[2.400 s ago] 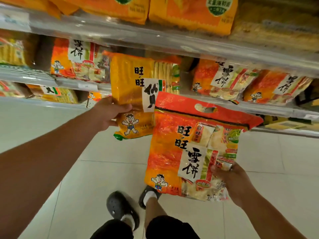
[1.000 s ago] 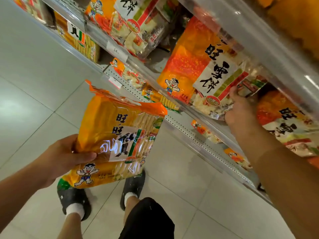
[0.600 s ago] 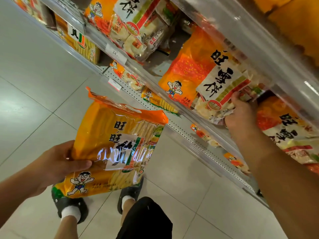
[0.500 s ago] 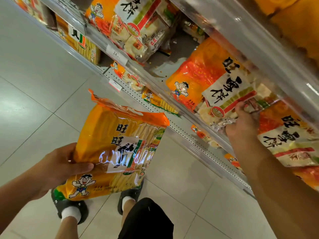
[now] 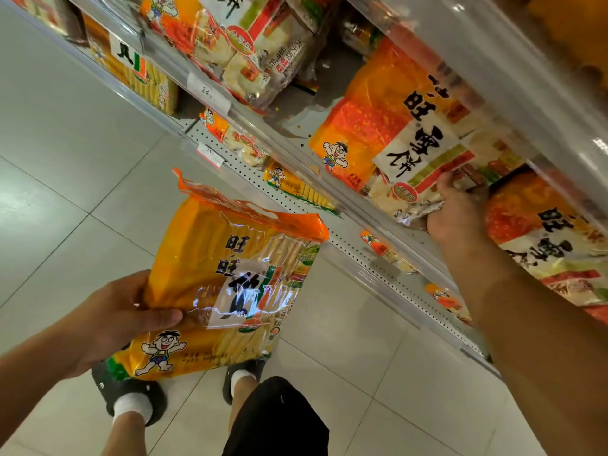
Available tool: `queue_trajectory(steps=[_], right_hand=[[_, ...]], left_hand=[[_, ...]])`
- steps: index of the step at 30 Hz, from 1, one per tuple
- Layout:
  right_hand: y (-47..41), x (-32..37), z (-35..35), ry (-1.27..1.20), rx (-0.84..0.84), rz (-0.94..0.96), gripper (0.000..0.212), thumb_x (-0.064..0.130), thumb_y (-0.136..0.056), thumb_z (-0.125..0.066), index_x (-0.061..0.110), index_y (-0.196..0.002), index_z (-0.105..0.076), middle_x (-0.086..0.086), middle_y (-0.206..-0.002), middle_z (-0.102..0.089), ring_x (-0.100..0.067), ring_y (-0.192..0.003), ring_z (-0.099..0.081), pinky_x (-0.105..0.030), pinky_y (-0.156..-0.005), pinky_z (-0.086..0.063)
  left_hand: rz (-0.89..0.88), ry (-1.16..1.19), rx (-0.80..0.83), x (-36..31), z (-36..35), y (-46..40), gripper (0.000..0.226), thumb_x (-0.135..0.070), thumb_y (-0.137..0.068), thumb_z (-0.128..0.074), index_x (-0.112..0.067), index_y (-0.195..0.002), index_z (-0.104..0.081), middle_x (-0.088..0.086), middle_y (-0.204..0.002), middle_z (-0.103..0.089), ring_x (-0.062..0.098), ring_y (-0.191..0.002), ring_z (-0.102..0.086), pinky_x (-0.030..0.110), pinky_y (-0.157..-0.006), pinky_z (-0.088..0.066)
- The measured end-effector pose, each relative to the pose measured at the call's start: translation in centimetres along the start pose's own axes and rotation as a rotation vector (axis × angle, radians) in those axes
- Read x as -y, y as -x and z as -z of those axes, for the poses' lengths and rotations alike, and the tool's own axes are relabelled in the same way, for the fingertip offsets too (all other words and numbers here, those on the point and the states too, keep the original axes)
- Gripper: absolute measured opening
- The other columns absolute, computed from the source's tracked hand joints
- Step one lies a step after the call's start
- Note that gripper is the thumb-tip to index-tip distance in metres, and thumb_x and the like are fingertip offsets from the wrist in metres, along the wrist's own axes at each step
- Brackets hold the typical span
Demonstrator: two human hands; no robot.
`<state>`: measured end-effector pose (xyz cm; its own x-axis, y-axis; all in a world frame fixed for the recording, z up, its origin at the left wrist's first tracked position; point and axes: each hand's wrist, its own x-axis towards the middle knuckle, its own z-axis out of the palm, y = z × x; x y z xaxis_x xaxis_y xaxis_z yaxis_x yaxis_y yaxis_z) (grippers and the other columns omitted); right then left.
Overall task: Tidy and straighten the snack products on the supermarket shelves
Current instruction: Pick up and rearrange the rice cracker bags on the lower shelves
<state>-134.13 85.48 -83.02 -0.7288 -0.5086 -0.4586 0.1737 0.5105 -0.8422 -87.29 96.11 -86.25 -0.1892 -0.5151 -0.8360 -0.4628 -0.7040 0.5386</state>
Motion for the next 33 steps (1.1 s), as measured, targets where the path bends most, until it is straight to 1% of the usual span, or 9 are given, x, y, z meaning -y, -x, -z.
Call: queue_trajectory(steps=[6,9,12,16,19,21,24,27,33], right_hand=[[-0.2,-0.1,-0.4,-0.014,0.030,-0.104,0.051,0.022,-0.086,-0.074,0.029,-0.127,-0.044,0.000,-0.116,-0.060,-0.029,-0.097,-0.062,-0.054,-0.056,-0.058],[-0.8,-0.4,-0.2,0.130,0.060,-0.006,0.041,0.022,-0.092,-0.066,0.020,-0.128,-0.047,-0.005,-0.108,-0.063,-0.016,-0.072,-0.064,-0.024,-0.040,-0.049],[-0.3,-0.3,-0.3,0.115,0.045,-0.019,0.049,0.029,-0.090,-0.069,0.010,-0.130,-0.047,-0.003,-0.103,-0.066,-0.003,-0.055,-0.065,-0.015,-0.035,-0.043],[0.6,0.0,0.1,-0.017,0.063,-0.141,0.058,0.027,-0.080,-0.078,0.017,-0.130,-0.050,-0.007,-0.115,-0.067,-0.023,-0.086,-0.072,-0.040,-0.062,-0.061],[3.1,-1.9,0.9,-0.107,-0.054,-0.108,0.072,0.031,-0.062,-0.087,0.024,-0.126,-0.055,-0.002,-0.113,-0.067,-0.018,-0.090,-0.071,-0.030,-0.062,-0.056],[6.3,-4.6,1.2,-0.067,-0.078,-0.056,0.056,0.030,-0.065,-0.080,0.024,-0.117,-0.060,-0.002,-0.113,-0.067,-0.020,-0.103,-0.066,-0.032,-0.073,-0.052],[12.2,-9.0,0.8,0.034,0.156,-0.173,0.029,0.023,-0.087,-0.069,0.022,-0.115,-0.058,-0.005,-0.115,-0.066,-0.024,-0.112,-0.062,-0.033,-0.087,-0.051],[17.9,-10.0,-0.5,0.110,0.573,-0.373,0.061,0.050,-0.083,-0.066,0.022,-0.133,-0.048,-0.003,-0.129,-0.061,-0.021,-0.119,-0.058,-0.041,-0.102,-0.043],[25.2,-5.9,-3.9,0.392,0.708,-0.239,0.071,0.027,-0.077,-0.081,0.022,-0.137,-0.042,-0.002,-0.125,-0.062,-0.020,-0.113,-0.061,-0.032,-0.079,-0.043]], left_hand=[[0.007,0.015,-0.005,-1.9,-0.4,-0.3,0.064,-0.054,-0.053,-0.087,-0.037,-0.109,-0.062,-0.013,-0.090,-0.076,0.015,-0.075,-0.075,0.026,-0.058,-0.056],[0.008,0.017,-0.011,-2.7,-0.4,-0.2,0.063,-0.050,-0.054,-0.085,-0.034,-0.111,-0.063,-0.010,-0.092,-0.076,0.018,-0.077,-0.075,0.039,-0.072,-0.058],[0.012,0.021,-0.015,-3.2,-0.4,0.2,0.076,-0.061,-0.040,-0.085,-0.035,-0.108,-0.063,-0.006,-0.094,-0.076,0.022,-0.081,-0.075,0.050,-0.084,-0.056],[0.027,0.042,-0.026,-3.1,-0.6,0.7,0.066,-0.048,-0.053,-0.085,-0.029,-0.112,-0.062,-0.001,-0.097,-0.076,0.026,-0.083,-0.075,0.056,-0.086,-0.056],[0.023,0.058,-0.019,-3.2,-0.8,1.4,0.061,-0.037,-0.058,-0.080,-0.025,-0.115,-0.062,0.001,-0.100,-0.076,0.027,-0.087,-0.074,0.056,-0.089,-0.054],[0.012,0.076,-0.013,-3.5,-0.7,2.1,0.060,-0.034,-0.061,-0.079,-0.024,-0.118,-0.061,0.001,-0.104,-0.075,0.028,-0.091,-0.073,0.057,-0.091,-0.053],[-0.007,0.112,-0.012,-4.2,-0.3,3.8,0.062,-0.034,-0.064,-0.077,-0.024,-0.123,-0.059,0.003,-0.110,-0.073,0.029,-0.096,-0.071,0.058,-0.094,-0.051],[-0.029,0.181,-0.005,-4.7,0.7,6.5,0.062,-0.031,-0.066,-0.076,-0.024,-0.125,-0.058,0.002,-0.111,-0.072,0.028,-0.097,-0.071,0.056,-0.095,-0.051],[-0.075,0.337,0.039,-2.1,6.9,13.6,0.059,-0.022,-0.069,-0.078,-0.021,-0.124,-0.058,0.005,-0.112,-0.073,0.029,-0.099,-0.072,0.051,-0.089,-0.055]])
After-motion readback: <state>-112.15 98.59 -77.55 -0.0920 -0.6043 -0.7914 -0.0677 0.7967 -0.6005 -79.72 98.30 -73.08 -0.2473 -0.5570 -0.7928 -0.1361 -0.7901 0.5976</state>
